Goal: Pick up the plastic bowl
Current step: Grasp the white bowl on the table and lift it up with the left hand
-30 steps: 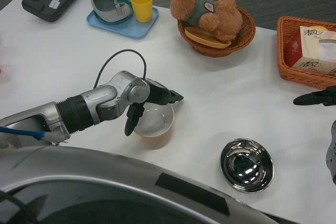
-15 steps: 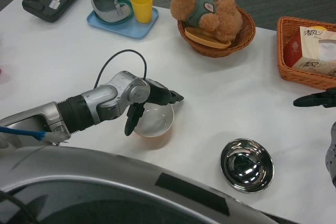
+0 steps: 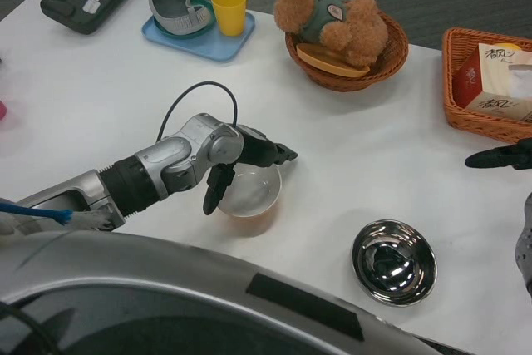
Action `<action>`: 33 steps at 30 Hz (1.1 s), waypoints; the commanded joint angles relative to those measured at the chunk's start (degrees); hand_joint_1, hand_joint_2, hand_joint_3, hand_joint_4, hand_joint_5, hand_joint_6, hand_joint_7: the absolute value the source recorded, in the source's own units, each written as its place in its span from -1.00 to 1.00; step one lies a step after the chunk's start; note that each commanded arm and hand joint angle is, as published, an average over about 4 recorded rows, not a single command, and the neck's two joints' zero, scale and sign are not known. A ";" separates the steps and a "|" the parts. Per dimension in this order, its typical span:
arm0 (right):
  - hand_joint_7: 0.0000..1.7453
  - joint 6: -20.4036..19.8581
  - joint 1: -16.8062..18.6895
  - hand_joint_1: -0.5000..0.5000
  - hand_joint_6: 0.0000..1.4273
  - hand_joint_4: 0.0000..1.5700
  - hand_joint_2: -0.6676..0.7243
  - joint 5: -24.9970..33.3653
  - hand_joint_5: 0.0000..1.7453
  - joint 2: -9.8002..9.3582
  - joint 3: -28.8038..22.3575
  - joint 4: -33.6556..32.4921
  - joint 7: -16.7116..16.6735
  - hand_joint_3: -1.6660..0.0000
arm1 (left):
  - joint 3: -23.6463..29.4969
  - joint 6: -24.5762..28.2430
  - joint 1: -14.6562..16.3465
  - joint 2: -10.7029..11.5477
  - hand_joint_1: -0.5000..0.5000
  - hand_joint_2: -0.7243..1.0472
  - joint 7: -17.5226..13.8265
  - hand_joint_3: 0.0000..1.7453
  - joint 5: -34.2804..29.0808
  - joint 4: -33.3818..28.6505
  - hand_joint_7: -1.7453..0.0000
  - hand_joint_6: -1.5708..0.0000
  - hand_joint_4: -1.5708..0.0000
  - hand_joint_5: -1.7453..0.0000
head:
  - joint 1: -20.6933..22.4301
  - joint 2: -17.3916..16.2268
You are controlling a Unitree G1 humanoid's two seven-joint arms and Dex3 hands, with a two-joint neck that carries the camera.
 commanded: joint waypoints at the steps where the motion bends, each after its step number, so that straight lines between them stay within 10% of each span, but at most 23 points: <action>1: -1.00 -0.57 0.45 -0.92 -1.00 -0.96 1.00 0.37 -1.00 -0.16 -0.58 0.01 -0.14 1.00 | -0.67 -1.05 4.19 -1.52 -1.00 1.00 0.09 0.15 2.12 3.32 0.60 1.00 1.00 -0.29 | 0.01 -0.08; 9: -1.00 -0.57 0.37 -0.92 -1.00 -0.96 1.00 0.46 -1.00 -0.12 -0.58 0.18 -0.14 1.00 | 3.59 -4.17 6.25 -4.69 -1.00 0.98 0.13 0.80 6.20 3.84 0.00 1.00 0.75 -1.00 | 0.16 -0.37; 18: -1.00 -0.57 0.37 -0.92 -1.00 -0.96 1.00 0.46 -1.00 -0.07 -0.58 0.18 -0.14 1.00 | 5.88 -4.89 7.13 -6.12 -1.00 0.80 0.17 1.00 6.91 4.13 -0.48 1.00 -0.57 -1.00 | 0.08 -0.37; 33: -1.00 -0.57 0.43 -0.92 -1.00 -0.93 1.00 0.72 -1.00 -0.07 -0.61 0.18 -0.14 1.00 | 9.66 -3.40 8.38 -8.14 -1.00 0.40 0.35 1.00 6.22 4.28 -0.88 0.85 -1.00 -1.00 | -0.40 0.01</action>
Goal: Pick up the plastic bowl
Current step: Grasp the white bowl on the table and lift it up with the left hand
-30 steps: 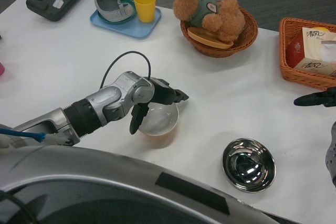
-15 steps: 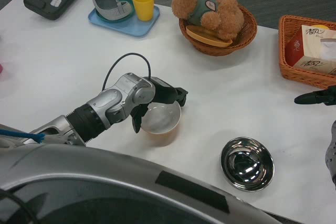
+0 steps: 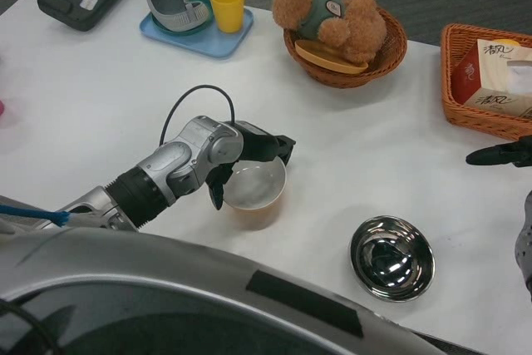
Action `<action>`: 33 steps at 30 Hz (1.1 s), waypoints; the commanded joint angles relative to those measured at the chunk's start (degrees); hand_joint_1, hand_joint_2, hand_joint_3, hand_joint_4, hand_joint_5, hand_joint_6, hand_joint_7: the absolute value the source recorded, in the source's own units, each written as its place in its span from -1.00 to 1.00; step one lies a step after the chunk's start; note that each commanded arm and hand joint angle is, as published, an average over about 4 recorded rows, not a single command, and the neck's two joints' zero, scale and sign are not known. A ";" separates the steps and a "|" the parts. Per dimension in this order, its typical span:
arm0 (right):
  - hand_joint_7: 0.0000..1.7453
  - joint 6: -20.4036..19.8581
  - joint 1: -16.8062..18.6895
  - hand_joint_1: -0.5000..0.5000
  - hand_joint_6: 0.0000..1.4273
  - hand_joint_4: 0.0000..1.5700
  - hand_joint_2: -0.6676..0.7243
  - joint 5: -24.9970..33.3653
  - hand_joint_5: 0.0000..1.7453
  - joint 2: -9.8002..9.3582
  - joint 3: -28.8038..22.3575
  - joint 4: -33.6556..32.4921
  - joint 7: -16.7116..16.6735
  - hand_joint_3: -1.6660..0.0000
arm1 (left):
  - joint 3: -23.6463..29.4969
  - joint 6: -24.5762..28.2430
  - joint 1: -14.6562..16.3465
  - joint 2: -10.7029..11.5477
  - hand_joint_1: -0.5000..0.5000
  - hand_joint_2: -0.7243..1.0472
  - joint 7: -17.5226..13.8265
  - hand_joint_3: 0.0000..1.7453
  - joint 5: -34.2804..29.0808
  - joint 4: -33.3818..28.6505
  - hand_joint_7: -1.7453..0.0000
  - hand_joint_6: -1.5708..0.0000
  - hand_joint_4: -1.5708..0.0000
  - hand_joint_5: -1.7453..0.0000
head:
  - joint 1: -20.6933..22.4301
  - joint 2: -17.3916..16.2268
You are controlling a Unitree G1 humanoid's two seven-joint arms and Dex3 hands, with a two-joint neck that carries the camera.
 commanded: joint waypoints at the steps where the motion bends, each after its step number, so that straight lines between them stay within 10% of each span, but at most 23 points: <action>1: -1.00 -0.54 0.45 -0.92 -1.00 -0.93 1.00 0.42 -1.00 -0.07 -0.59 0.17 -0.12 1.00 | 0.27 1.51 4.25 -0.92 -1.00 0.40 -0.78 1.00 -0.26 2.51 -0.90 0.84 -1.00 -1.00 | -0.07 0.12; 13: -1.00 -0.54 0.45 -0.92 -1.00 -0.90 1.00 0.64 -1.00 0.01 -0.63 0.47 -0.12 1.00 | 2.51 3.49 1.09 0.18 -1.00 0.40 -0.69 1.00 -1.45 -0.22 -0.92 0.77 -1.00 -1.00 | -1.31 1.66; 22: -1.00 -0.54 0.45 -0.92 -1.00 -0.89 1.00 0.64 -1.00 0.21 -0.54 1.66 -0.12 1.00 | 15.34 3.40 -2.85 -4.24 -1.00 0.40 -0.80 1.00 1.06 2.38 -0.88 0.70 -1.00 -1.00 | -1.43 3.16; 33: -1.00 -0.54 0.31 -0.92 -1.00 -0.89 1.00 0.81 -1.00 0.32 -0.72 2.41 -0.12 1.00 | 18.68 6.52 -3.79 -6.41 -1.00 0.60 -3.16 1.00 0.49 -7.73 -0.92 0.07 -1.00 -1.00 | -1.77 6.60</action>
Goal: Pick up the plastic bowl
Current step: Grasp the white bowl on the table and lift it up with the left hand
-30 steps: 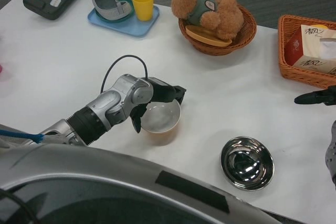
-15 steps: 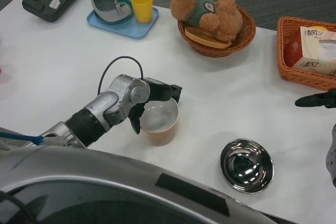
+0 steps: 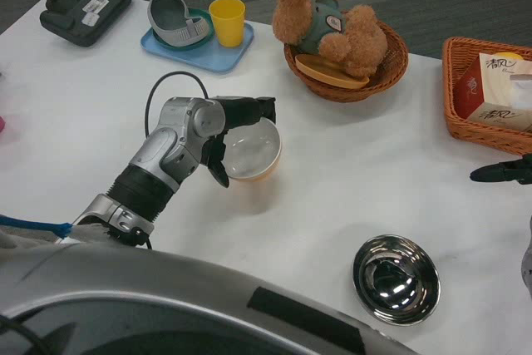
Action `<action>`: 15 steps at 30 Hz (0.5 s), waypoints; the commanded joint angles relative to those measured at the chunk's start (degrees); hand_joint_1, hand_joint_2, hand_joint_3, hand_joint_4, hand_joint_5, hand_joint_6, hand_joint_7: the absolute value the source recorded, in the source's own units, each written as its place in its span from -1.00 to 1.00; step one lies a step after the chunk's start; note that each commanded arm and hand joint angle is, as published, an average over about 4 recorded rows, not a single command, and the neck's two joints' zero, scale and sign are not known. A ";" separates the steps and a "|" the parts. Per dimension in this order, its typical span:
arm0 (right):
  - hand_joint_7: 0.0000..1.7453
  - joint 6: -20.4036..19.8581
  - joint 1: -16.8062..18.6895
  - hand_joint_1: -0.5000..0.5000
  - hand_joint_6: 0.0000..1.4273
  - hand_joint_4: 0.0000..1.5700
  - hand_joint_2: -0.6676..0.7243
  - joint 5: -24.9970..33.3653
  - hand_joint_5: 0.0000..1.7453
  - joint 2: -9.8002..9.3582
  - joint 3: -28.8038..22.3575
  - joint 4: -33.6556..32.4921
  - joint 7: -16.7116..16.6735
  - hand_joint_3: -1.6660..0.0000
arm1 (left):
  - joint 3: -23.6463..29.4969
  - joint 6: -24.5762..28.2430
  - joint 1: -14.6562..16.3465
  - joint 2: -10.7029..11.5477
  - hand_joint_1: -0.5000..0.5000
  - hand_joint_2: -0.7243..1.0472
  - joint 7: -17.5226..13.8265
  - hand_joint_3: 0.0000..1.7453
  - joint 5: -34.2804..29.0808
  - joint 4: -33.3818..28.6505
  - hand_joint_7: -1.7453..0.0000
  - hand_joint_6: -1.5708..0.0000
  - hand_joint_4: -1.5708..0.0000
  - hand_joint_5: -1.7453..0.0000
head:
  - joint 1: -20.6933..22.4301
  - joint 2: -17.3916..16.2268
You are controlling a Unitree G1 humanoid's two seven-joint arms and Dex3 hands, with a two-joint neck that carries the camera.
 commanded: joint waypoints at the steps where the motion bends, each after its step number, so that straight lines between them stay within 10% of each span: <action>1: -1.00 -0.48 0.25 -0.92 -1.00 -0.89 1.00 0.44 -1.00 0.14 -0.56 0.55 -0.12 1.00 | -1.20 2.54 -0.47 0.21 -1.00 0.60 -1.42 1.00 -0.51 -4.89 -0.92 0.05 -1.00 -1.00 | 0.02 1.93; 15: -1.00 -0.40 -1.53 -0.92 -1.00 -0.86 1.00 0.68 -1.00 -0.28 0.89 2.75 -0.12 1.00 | -11.64 15.21 -4.89 10.80 -1.00 0.70 -5.86 1.00 -5.65 -17.38 -0.92 0.03 -1.00 -1.00 | -13.32 19.34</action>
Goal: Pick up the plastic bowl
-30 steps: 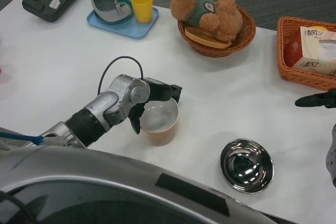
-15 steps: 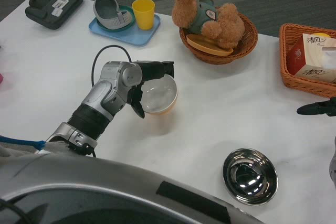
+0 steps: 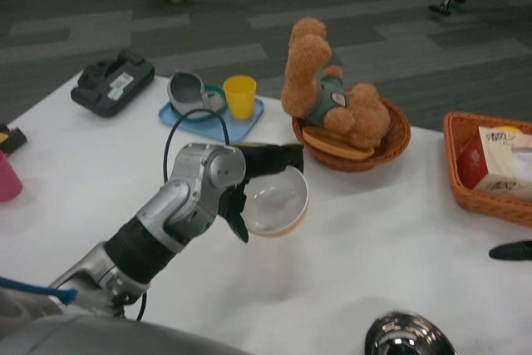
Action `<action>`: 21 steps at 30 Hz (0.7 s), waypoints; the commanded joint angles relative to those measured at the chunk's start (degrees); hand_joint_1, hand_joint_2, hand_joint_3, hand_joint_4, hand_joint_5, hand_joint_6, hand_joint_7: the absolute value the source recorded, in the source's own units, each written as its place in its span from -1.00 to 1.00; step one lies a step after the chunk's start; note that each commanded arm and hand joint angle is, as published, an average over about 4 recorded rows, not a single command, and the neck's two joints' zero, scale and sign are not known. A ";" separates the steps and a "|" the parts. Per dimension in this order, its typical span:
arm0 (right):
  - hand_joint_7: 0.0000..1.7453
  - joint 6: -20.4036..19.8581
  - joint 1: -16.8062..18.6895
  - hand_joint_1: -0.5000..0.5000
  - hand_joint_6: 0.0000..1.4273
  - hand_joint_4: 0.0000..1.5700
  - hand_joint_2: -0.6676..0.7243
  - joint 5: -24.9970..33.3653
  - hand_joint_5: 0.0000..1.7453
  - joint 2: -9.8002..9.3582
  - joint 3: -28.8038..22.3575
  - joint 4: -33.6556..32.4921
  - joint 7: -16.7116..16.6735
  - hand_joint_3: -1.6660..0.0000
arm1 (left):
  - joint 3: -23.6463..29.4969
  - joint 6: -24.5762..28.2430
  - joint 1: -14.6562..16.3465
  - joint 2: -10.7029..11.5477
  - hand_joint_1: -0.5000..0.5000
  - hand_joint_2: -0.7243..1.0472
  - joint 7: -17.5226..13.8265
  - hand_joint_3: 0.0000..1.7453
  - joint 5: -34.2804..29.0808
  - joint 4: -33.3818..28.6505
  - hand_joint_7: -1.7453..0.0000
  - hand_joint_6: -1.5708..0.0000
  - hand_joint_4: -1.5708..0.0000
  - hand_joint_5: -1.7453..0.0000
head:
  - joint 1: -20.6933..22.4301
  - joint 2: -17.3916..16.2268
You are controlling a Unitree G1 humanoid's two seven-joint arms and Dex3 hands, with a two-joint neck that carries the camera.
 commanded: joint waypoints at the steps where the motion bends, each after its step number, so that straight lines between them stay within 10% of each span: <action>1: -1.00 -0.38 -1.69 -0.92 -1.00 -0.85 1.00 0.15 -1.00 -0.29 0.90 1.32 -0.11 1.00 | -1.55 1.83 -1.98 3.47 -1.00 0.70 -0.79 1.00 -0.88 -2.23 -0.92 0.03 -1.00 -1.00 | -4.86 4.24; 6: -1.00 0.04 -2.68 -0.92 -1.00 -0.85 1.00 0.15 -1.00 -0.29 1.97 2.49 -0.09 1.00 | -4.10 5.54 -3.67 8.11 -1.00 0.70 -1.26 1.00 -4.13 -2.76 -0.92 0.03 -1.00 -1.00 | -10.83 9.94; 21: -1.00 1.67 -5.47 -0.92 -1.00 -0.89 1.00 -0.38 -1.00 -0.29 5.69 3.32 0.62 1.00 | -9.75 14.02 -6.99 17.38 -1.00 0.70 -2.27 1.00 -11.71 -2.76 -0.92 0.00 -1.00 -1.00 | -20.83 11.35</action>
